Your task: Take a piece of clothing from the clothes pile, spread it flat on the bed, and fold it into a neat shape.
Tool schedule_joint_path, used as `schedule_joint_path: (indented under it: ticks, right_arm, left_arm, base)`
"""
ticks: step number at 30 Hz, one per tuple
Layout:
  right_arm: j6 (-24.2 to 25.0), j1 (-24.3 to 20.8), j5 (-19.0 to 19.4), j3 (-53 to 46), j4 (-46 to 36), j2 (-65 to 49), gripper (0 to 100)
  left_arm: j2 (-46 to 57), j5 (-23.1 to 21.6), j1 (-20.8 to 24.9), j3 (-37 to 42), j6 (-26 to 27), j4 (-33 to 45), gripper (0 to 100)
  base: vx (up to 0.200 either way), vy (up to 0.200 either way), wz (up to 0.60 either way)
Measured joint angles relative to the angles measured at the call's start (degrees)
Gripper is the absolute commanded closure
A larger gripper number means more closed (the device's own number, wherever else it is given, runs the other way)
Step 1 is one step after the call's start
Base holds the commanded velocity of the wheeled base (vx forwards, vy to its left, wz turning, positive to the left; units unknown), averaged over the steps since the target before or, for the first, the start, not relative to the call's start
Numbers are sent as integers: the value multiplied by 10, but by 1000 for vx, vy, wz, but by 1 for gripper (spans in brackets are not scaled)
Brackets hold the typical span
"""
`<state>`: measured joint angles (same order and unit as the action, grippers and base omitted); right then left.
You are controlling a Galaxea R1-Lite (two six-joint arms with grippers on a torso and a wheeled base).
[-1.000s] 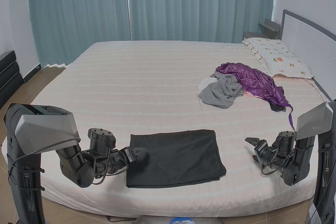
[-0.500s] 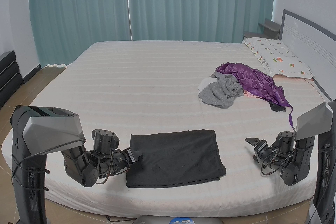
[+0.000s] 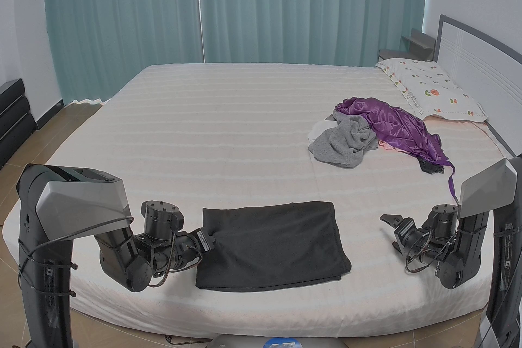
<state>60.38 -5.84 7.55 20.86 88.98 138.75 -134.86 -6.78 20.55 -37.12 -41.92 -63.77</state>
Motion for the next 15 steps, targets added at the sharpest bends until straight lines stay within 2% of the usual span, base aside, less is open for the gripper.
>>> schedule_joint_path:
  ticks: [13, 15]
  right_arm:
    - [0, 0, 0, -1, 0, 1, 0]
    - [0, 0, 0, -1, 0, 1, 0]
  left_arm:
    - [1, 0, -1, -5, -40, 0, 100]
    - [2, 0, -1, -5, -44, -1, 100]
  base:
    - [0, 0, 0]
    - [0, 200, 0]
